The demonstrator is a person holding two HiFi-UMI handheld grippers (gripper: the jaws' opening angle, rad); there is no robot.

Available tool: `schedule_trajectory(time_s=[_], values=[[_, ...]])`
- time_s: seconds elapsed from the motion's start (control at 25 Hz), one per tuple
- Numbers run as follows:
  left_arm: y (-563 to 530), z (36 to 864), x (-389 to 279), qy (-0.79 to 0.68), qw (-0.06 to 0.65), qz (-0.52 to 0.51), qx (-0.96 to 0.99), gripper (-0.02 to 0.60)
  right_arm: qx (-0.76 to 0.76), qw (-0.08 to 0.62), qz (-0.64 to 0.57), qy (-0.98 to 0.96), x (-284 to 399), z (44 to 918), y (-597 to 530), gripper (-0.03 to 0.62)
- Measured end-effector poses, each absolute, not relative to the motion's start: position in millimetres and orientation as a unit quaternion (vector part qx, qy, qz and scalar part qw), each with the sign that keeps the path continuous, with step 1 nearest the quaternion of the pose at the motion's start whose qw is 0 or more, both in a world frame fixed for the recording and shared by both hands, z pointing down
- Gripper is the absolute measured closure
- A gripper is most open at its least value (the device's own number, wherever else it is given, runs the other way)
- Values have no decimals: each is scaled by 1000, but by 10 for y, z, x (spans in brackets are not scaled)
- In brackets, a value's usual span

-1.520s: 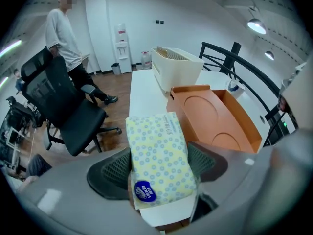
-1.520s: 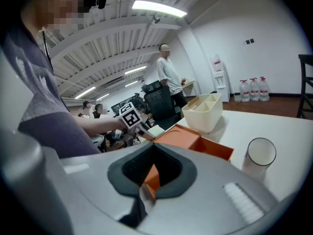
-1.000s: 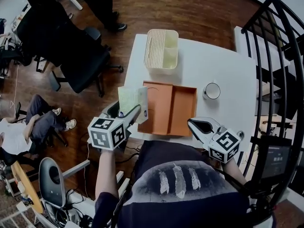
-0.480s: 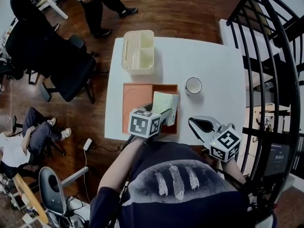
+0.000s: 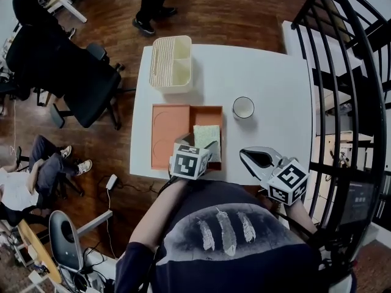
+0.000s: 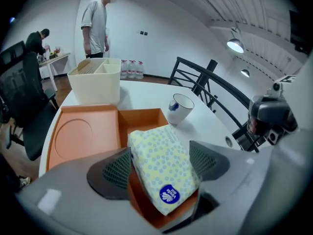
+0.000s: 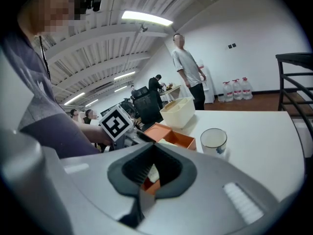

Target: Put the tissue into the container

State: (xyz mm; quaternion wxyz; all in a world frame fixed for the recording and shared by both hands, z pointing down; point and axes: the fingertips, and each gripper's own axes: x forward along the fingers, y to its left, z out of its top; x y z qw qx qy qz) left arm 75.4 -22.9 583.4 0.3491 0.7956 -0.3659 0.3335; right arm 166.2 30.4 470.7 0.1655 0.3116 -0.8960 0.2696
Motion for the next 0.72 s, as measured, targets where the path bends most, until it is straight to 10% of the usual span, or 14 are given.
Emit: schedule_trajectory(time_s=[0.4, 0.56, 0.64, 0.72], values=[[-74, 4354, 355, -340, 269, 180, 883, 204, 302, 80, 302, -901, 1701, 4393, 154, 591], [-6, 4004, 151, -318, 218, 136, 913, 347, 276, 41, 312, -908, 1533, 4231, 172, 590], [11, 3980, 48, -323, 199, 124, 917, 561, 259, 31, 308, -915, 1436, 4214, 188, 591], [76, 4000, 41, -319, 203, 118, 918, 568, 251, 28, 309, -917, 1397, 4203, 246, 591]])
